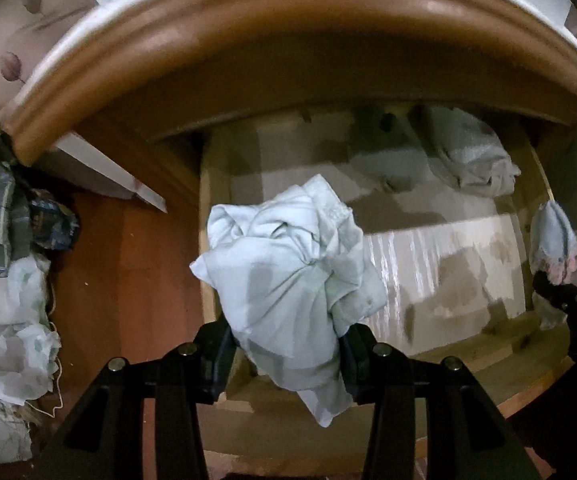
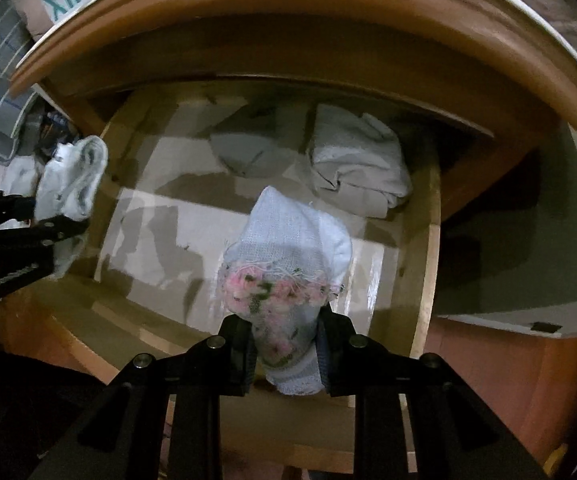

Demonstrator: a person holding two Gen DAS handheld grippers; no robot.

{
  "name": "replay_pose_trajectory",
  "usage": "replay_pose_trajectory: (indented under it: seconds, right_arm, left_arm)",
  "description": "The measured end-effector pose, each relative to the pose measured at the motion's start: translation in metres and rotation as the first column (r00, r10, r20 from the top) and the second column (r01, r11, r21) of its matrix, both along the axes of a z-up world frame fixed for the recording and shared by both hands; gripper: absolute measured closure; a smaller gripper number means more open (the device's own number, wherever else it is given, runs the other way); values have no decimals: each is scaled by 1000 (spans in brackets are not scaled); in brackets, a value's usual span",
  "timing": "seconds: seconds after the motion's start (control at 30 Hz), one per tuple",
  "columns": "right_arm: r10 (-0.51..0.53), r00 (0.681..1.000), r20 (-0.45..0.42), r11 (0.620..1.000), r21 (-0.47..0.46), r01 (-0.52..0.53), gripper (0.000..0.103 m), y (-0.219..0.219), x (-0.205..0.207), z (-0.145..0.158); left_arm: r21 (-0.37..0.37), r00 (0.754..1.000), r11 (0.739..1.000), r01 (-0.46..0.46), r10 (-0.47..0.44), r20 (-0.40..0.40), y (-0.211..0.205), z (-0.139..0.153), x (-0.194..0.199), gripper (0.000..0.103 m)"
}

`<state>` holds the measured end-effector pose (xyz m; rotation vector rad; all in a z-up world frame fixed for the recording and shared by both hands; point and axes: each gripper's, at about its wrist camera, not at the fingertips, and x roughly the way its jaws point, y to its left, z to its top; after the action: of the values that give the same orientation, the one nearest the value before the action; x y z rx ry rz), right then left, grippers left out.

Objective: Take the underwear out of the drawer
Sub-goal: 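Carry the light blue garment over the box with the left tool while the right tool lifts the floral underwear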

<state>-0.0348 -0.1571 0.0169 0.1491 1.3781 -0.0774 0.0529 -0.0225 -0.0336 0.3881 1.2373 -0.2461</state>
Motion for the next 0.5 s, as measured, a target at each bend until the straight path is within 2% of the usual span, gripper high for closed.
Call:
replay_pose_trajectory:
  seconds: [0.17, 0.5]
  right_arm:
    - [-9, 1000, -6, 1000, -9, 9, 81, -6, 1, -5]
    - [-28, 1000, -6, 1000, 3, 28, 81, -9, 2, -6]
  left_arm:
    - [-21, 998, 999, -28, 29, 54, 4, 20, -5, 59]
    - [-17, 994, 999, -47, 49, 102, 16, 52, -16, 59]
